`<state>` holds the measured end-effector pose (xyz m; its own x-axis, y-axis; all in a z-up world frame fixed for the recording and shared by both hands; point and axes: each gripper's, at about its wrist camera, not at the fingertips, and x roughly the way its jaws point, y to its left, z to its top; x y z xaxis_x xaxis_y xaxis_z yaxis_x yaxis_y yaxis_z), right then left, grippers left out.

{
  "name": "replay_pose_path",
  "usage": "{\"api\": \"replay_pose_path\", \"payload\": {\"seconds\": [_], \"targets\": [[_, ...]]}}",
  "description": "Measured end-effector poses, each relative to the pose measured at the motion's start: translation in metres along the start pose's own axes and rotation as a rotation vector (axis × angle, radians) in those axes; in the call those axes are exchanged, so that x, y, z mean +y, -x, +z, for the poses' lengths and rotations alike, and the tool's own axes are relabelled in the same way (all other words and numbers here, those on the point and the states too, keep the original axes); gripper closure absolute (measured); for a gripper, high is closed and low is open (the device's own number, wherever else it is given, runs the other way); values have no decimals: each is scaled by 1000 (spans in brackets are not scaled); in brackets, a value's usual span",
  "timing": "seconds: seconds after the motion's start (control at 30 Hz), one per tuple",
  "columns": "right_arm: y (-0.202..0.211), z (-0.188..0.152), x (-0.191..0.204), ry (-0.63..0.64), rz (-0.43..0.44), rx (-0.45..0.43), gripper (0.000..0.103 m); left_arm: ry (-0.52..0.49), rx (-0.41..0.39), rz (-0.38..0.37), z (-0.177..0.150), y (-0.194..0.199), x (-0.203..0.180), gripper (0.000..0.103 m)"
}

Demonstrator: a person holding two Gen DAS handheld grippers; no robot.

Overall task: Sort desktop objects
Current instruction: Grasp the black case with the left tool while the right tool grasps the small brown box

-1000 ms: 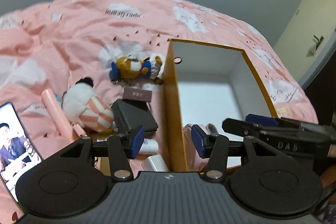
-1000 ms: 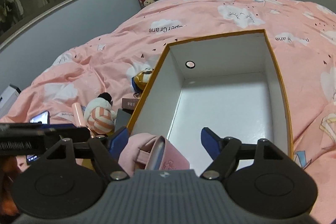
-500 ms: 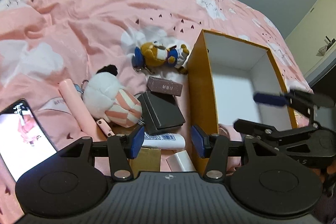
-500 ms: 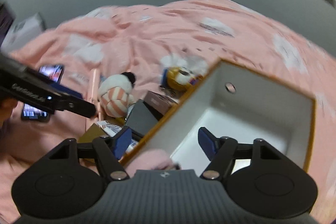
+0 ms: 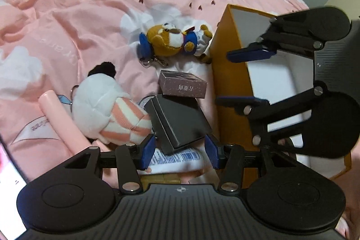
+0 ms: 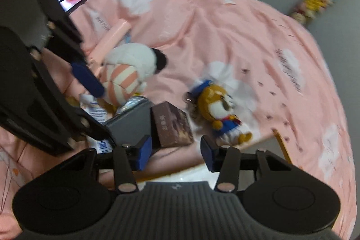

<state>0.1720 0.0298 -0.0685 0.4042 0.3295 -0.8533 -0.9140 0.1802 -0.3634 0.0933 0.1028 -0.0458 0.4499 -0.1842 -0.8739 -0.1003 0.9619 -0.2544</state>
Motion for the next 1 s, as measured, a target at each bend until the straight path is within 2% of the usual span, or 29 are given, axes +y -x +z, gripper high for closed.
{"api": "replay_pose_path", "payload": {"seconds": [0.1, 0.23, 0.37, 0.5, 0.57, 0.6, 0.67, 0.83, 1.0], "targets": [[-16, 8, -1, 100, 29, 37, 55, 29, 32, 30, 5, -12, 5, 50], [-36, 11, 4, 211, 54, 81, 55, 72, 65, 13, 7, -24, 9, 51], [-55, 12, 9, 297, 42, 113, 56, 147, 97, 38, 7, -36, 11, 53], [-69, 9, 15, 353, 23, 123, 60, 223, 103, 5, 4, -44, 18, 53], [-73, 7, 15, 347, 32, 118, 64, 240, 102, 5, 2, -46, 20, 52], [-74, 7, 14, 345, 32, 113, 69, 253, 101, -1, 1, -47, 22, 52], [-74, 5, 13, 332, 32, 110, 70, 269, 100, -11, 1, -48, 23, 51], [-62, 1, 12, 292, -56, 71, 79, 273, 92, -5, -1, -46, 23, 51], [-32, -1, -4, 134, -91, 5, 79, 286, 85, -6, -3, -45, 26, 50]]}}
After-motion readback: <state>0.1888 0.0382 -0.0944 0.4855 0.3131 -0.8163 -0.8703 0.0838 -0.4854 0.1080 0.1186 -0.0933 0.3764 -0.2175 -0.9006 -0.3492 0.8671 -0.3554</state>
